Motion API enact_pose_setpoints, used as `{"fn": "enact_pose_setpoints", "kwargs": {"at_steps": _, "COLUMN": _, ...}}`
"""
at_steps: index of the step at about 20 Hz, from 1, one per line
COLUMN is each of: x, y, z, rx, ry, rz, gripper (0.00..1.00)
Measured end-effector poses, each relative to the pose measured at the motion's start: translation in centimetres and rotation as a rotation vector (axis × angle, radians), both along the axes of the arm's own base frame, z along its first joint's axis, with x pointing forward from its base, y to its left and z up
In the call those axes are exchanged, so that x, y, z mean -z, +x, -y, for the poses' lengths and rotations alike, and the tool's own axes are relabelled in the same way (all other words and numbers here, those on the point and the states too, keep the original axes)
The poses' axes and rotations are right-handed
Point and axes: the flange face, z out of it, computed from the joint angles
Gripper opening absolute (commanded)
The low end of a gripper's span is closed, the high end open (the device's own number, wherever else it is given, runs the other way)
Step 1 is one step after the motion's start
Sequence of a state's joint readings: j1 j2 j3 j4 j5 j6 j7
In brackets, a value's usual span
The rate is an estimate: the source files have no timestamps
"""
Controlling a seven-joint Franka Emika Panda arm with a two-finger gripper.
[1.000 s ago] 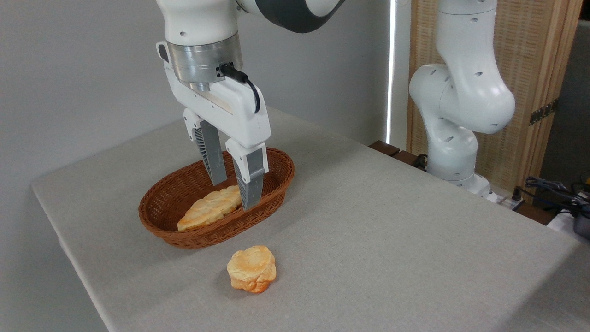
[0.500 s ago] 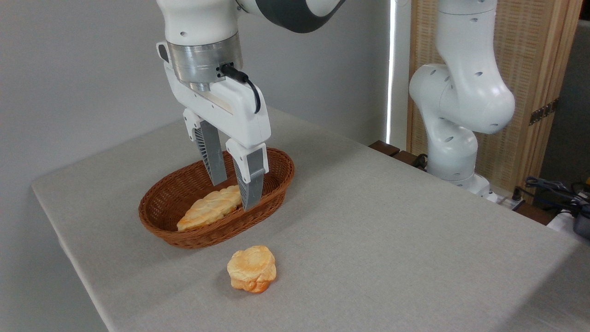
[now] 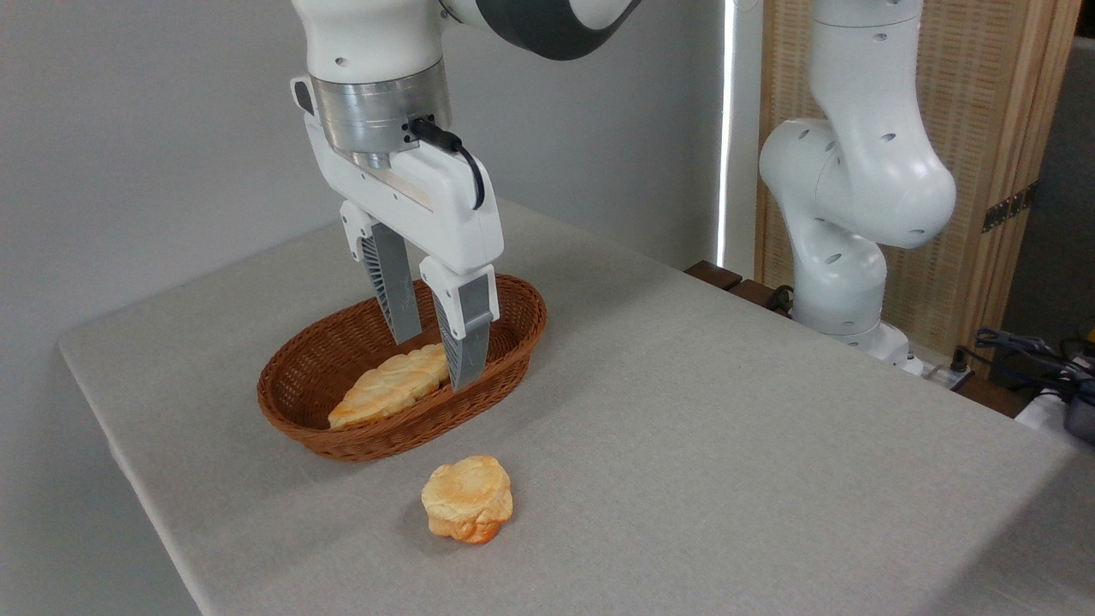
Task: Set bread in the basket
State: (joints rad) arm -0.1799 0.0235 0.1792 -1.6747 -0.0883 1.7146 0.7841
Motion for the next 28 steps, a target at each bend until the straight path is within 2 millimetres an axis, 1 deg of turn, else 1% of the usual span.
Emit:
{"fn": "enact_pose_setpoints", "kwargs": {"at_steps": 9, "x": -0.6, "y": -0.3, "z": -0.2, "rx": -0.003, "ry": -0.002, "rz": 0.011, "gripper": 1.00}}
{"fn": "enact_pose_setpoints", "kwargs": {"at_steps": 12, "x": -0.5, "y": -0.2, "z": -0.4, "rx": -0.007, "ry": -0.001, "rz": 0.008, "gripper": 1.00}}
{"fn": "enact_pose_setpoints", "kwargs": {"at_steps": 16, "x": 0.2, "y": 0.0, "z": -0.5, "rx": -0.009, "ry": 0.000, "rz": -0.004, "gripper": 1.00}}
{"fn": "enact_pose_setpoints", "kwargs": {"at_steps": 18, "x": 1.1, "y": 0.1, "z": -0.5, "rx": -0.011, "ry": 0.002, "rz": -0.015, "gripper": 1.00}}
{"fn": "enact_pose_setpoints", "kwargs": {"at_steps": 20, "x": 2.5, "y": 0.3, "z": -0.7, "rx": -0.017, "ry": 0.003, "rz": -0.018, "gripper": 1.00}}
{"fn": "enact_pose_setpoints", "kwargs": {"at_steps": 21, "x": 3.7, "y": 0.4, "z": -1.1, "rx": -0.025, "ry": 0.004, "rz": -0.017, "gripper": 1.00}}
{"fn": "enact_pose_setpoints", "kwargs": {"at_steps": 23, "x": 5.1, "y": 0.5, "z": -1.8, "rx": -0.040, "ry": 0.006, "rz": -0.014, "gripper": 1.00}}
{"fn": "enact_pose_setpoints", "kwargs": {"at_steps": 24, "x": 6.3, "y": 0.5, "z": -2.5, "rx": -0.053, "ry": 0.007, "rz": -0.009, "gripper": 1.00}}
{"fn": "enact_pose_setpoints", "kwargs": {"at_steps": 26, "x": 7.7, "y": 0.5, "z": -3.1, "rx": -0.067, "ry": 0.010, "rz": 0.004, "gripper": 1.00}}
{"fn": "enact_pose_setpoints", "kwargs": {"at_steps": 28, "x": 9.1, "y": 0.4, "z": -3.3, "rx": -0.071, "ry": 0.011, "rz": 0.013, "gripper": 1.00}}
